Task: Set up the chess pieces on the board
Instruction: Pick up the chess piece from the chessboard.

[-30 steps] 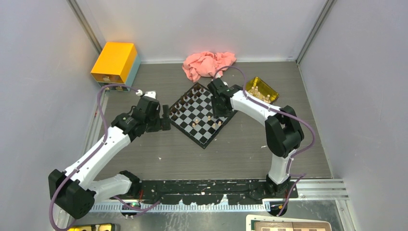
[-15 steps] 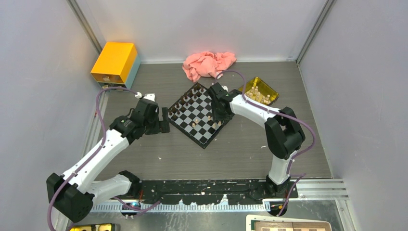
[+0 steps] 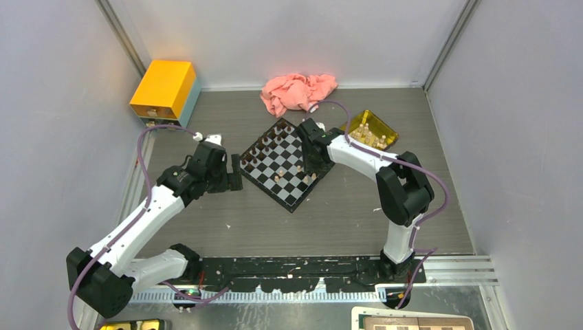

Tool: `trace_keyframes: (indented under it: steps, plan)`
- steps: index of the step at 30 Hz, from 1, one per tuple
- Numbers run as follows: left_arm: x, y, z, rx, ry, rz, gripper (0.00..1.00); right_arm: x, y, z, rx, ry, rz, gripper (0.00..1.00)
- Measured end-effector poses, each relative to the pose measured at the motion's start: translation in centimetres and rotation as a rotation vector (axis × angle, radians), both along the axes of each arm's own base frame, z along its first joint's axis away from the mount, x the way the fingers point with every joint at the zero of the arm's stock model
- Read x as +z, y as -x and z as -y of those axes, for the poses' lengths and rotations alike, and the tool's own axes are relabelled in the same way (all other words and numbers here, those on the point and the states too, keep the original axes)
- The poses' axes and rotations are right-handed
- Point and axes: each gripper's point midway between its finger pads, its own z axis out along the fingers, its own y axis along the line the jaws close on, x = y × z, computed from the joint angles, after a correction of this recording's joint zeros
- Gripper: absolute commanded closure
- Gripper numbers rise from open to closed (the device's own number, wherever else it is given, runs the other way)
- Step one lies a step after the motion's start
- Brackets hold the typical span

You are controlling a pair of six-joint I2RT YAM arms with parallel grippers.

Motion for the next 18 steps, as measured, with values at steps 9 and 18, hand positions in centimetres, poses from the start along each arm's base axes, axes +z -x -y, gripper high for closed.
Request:
trace_keyframes:
  steps: [9,18]
  plan:
    - [-0.2,0.07,-0.04,0.0,-0.003,-0.005,0.01,-0.91,-0.04,-0.04,0.0,0.011,-0.015,0.66]
    - [-0.45,0.07,-0.01,-0.001,-0.006,-0.014,0.01,-0.97,-0.1,-0.08,0.0,0.01,-0.014,0.83]
